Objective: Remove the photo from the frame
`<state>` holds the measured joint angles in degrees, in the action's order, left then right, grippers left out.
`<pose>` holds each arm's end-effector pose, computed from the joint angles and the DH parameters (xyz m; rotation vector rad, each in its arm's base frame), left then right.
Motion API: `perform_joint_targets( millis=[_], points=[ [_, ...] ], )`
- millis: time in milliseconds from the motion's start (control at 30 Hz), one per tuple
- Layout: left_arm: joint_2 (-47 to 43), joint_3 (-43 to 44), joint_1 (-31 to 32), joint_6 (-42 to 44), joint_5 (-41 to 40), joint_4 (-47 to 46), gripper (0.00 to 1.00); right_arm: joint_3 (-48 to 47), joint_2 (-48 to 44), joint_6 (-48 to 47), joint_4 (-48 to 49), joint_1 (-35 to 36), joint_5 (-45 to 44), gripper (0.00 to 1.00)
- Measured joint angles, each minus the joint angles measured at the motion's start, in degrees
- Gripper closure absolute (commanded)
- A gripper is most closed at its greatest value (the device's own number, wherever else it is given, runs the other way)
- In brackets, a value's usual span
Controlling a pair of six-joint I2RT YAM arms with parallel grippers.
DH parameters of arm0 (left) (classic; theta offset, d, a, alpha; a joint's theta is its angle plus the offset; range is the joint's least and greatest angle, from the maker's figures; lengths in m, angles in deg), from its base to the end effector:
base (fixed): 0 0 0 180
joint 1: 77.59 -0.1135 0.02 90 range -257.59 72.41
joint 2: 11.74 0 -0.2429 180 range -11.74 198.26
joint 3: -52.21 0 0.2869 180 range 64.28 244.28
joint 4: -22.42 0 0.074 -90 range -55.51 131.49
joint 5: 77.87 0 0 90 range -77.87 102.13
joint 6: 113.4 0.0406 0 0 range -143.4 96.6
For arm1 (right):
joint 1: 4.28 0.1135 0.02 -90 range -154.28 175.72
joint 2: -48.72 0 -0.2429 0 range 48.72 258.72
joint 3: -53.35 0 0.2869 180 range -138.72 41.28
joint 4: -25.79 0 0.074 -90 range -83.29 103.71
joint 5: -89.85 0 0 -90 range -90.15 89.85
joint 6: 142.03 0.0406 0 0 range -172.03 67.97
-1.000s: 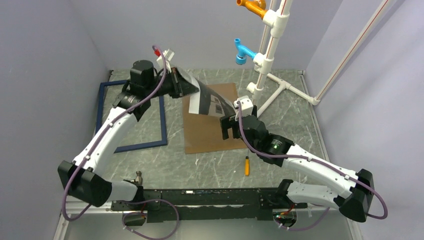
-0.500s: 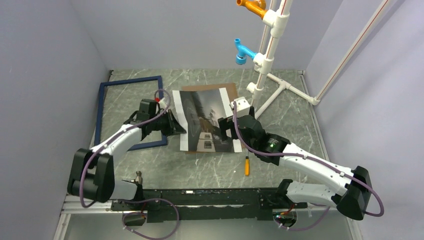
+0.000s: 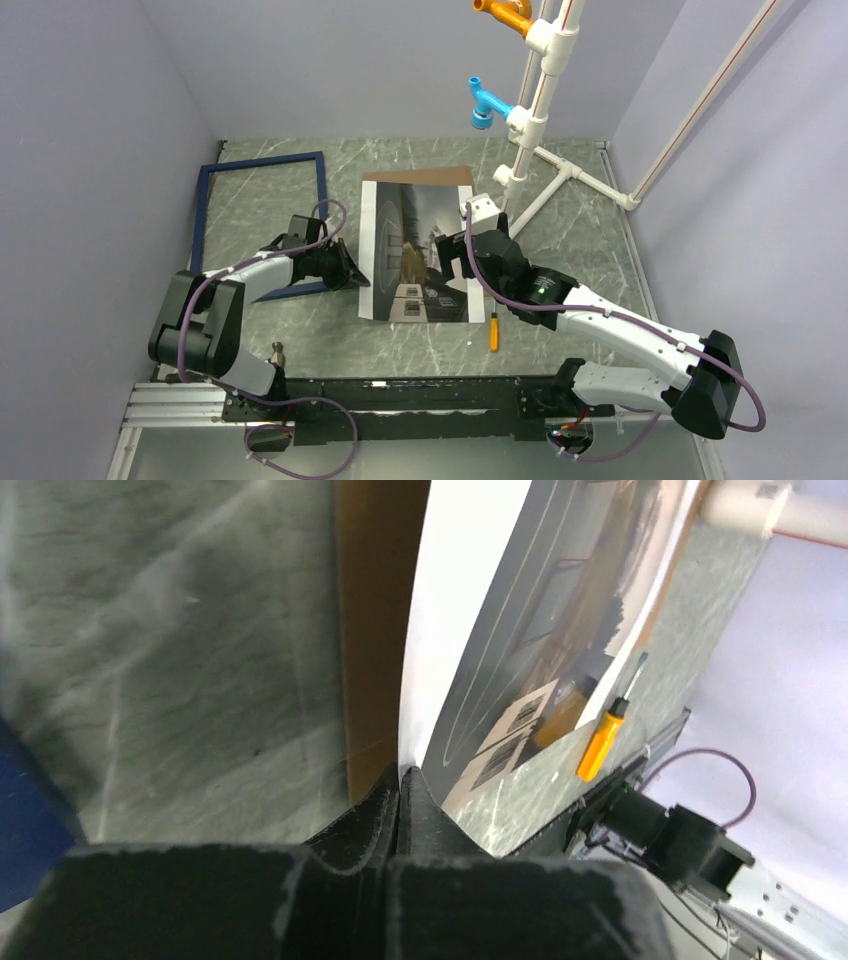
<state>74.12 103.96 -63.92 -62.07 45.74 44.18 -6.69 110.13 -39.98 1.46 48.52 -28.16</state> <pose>0.2867 -0.0929 0.1056 -0.3348 2.6489 -1.0806 0.1903 0.2191 0.2723 -0.3920 1.9325 0.2464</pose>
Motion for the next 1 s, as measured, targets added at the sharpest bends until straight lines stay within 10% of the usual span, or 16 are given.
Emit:
perform_joint_targets(
  millis=[1000],
  points=[
    [14.16, 12.87, -0.83, -0.11, -0.87, 0.72, 0.91, 1.46, -0.20, 0.17, 0.33, -0.44, 0.07, 0.01]
  ],
)
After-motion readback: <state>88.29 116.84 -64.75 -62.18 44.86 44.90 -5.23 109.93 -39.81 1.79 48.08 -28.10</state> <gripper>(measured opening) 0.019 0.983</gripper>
